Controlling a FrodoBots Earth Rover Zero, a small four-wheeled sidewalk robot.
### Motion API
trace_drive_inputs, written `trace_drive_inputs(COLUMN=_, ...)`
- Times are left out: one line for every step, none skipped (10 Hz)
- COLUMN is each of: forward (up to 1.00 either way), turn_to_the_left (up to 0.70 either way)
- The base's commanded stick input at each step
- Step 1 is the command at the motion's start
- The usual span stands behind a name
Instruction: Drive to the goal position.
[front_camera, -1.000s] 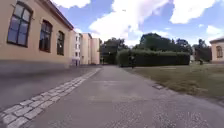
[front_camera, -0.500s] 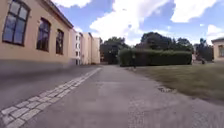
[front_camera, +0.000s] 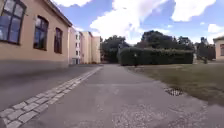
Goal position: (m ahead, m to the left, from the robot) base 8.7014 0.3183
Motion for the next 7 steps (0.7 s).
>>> trace_drive_inputs(forward=0.85, turn_to_the_left=0.01)
trace_drive_inputs(forward=0.85, turn_to_the_left=0.01)
trace_drive_inputs(forward=0.85, turn_to_the_left=0.01)
trace_drive_inputs(forward=0.85, turn_to_the_left=0.01)
trace_drive_inputs(forward=0.85, turn_to_the_left=0.01)
trace_drive_inputs(forward=0.85, turn_to_the_left=0.01)
trace_drive_inputs(forward=0.85, turn_to_the_left=0.01)
